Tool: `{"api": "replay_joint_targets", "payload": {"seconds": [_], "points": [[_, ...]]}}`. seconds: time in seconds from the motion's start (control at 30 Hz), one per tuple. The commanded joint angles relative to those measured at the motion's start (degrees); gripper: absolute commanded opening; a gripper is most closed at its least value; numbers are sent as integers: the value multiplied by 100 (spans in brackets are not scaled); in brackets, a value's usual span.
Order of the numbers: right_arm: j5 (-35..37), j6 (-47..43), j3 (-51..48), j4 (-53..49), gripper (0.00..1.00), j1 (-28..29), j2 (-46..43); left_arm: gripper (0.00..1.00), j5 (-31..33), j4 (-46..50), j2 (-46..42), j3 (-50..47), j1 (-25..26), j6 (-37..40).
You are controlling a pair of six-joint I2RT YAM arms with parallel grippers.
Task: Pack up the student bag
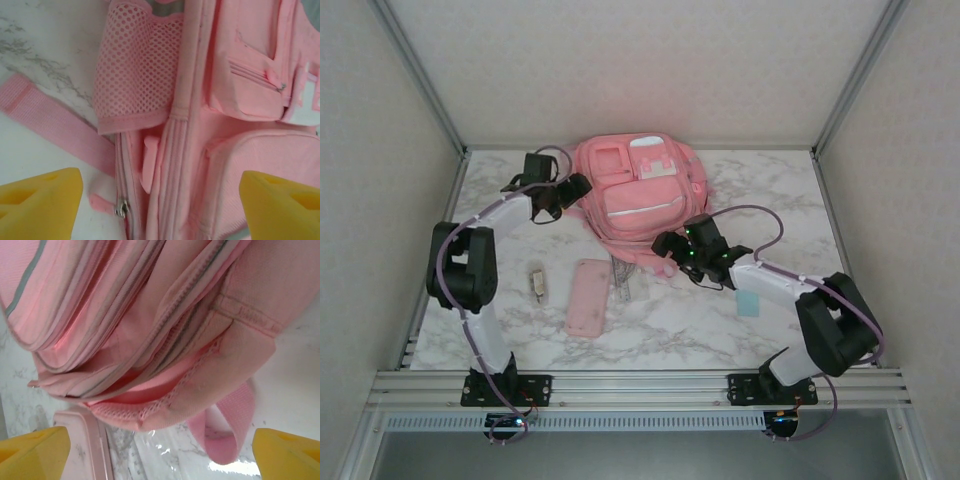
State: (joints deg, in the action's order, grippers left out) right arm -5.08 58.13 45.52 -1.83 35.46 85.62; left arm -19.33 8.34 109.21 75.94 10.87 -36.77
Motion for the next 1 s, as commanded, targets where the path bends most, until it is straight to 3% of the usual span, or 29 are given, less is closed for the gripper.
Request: {"api": "replay_joint_targets", "payload": {"seconds": [0.0,0.1,0.17,0.3,0.37,0.57,0.7,0.77,0.9,0.97], "points": [[317,320,-141,545,89,35,210,79,-307,-829,506,123,-67,94],[363,331,-175,834,81,24,436,72,-546,-932,1091,529,-70,-3],[357,372,-153,945,73,-31,587,60,-656,-865,1396,760,-66,-56],[511,355,-96,1037,56,-264,686,24,-771,-914,1549,770,-44,-119],[609,236,-32,997,51,-452,653,0,-867,-997,1426,647,-26,-128],[697,-270,251,669,45,-1148,532,0,-1131,-1153,743,112,229,-386],[708,-452,338,382,45,-1438,363,0,-968,-1203,321,-199,554,-740],[712,-537,390,34,50,-1476,173,0,-850,-1245,221,-261,670,-959],[414,-908,719,-1380,75,-1450,-312,0,-689,-1533,167,-326,838,-1450],[188,-1132,861,-1987,78,-1326,-562,0,-582,-1687,148,-367,894,-1646]]}}
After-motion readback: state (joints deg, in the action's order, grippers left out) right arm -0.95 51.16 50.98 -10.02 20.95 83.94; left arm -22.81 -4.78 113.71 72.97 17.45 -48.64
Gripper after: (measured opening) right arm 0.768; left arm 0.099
